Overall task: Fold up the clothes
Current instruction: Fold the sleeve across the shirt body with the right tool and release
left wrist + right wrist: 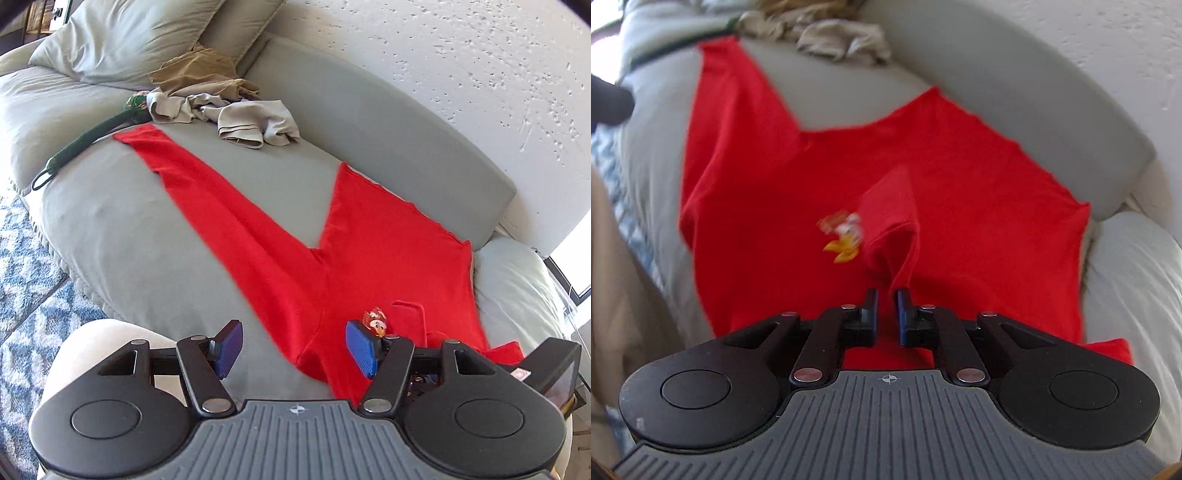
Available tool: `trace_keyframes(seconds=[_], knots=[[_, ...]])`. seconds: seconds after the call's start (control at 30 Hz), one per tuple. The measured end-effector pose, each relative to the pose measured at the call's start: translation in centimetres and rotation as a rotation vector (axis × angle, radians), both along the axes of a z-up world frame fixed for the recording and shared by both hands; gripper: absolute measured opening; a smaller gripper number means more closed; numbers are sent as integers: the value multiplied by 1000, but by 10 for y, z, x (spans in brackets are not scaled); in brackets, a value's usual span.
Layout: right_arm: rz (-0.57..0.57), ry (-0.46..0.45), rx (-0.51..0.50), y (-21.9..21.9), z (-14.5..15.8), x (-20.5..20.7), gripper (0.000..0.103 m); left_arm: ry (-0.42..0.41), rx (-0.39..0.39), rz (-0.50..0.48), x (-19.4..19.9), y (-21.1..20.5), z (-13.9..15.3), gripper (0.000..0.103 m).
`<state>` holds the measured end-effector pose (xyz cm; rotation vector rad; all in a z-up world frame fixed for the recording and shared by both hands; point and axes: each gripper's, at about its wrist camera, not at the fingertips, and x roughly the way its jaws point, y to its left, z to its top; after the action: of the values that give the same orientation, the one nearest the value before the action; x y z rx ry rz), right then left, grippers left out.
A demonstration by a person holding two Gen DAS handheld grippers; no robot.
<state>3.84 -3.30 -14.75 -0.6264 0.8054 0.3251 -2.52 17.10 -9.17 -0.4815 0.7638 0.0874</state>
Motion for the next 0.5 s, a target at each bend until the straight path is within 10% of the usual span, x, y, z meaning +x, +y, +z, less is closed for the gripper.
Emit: trace_keyframes(seconds=[0.13, 0.5], knots=[[-9, 14, 110, -20, 30, -20, 73, 5, -66, -33, 14, 4, -13, 61], [-415, 197, 633, -131, 43, -25, 68, 101, -185, -252, 99, -49, -54, 39]])
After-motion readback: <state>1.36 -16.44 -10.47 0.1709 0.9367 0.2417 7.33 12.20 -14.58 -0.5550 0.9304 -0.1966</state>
